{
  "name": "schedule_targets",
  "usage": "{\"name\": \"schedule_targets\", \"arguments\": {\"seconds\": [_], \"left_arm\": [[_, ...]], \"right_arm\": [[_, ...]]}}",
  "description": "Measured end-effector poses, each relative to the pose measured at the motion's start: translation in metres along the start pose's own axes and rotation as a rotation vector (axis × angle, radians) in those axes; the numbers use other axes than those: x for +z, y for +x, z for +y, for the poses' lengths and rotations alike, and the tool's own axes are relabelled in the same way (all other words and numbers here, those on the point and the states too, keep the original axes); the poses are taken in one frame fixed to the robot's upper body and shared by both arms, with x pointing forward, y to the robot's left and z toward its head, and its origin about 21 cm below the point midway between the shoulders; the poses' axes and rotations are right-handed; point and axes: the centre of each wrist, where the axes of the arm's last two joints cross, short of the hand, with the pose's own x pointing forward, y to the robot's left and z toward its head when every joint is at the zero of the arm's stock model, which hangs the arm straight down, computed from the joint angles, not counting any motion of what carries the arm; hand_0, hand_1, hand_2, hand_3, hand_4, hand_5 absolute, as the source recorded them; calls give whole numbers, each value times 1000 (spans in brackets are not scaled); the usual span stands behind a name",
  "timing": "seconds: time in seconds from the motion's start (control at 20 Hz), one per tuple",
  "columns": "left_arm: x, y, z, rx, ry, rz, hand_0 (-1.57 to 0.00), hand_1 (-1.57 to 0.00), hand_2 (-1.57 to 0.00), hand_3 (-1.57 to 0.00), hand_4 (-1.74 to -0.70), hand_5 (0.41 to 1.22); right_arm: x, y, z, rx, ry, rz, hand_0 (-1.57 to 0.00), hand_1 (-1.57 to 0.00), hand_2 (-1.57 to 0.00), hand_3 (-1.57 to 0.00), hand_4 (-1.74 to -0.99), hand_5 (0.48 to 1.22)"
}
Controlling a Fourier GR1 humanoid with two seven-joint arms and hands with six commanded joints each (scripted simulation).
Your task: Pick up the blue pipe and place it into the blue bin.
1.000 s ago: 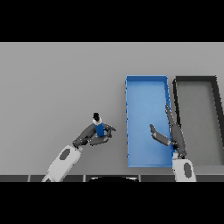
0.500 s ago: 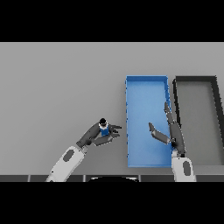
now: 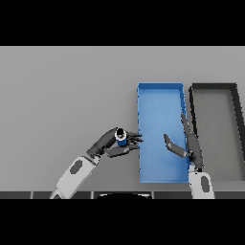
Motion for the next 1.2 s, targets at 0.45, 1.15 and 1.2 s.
{"name": "schedule_targets", "arguments": {"seconds": [0.45,1.15,1.2], "left_arm": [[-1,1,-1,-8,-10,25,-1570,-1570,-1570,-1570,-1466,1220],[-2,2,-3,-8,-40,22,-1571,-1571,-1571,-1571,-1467,1221],[-1,3,-3,-10,-40,23,-1571,-1571,-1571,-1571,-1467,1221]], "right_arm": [[60,9,33,9,-220,52,1,1,1,1,-1191,642],[22,101,7,-212,272,-58,1,-5,-90,1,-1270,558],[15,107,10,-188,311,-68,1,-4,-81,1,-1281,558]]}}
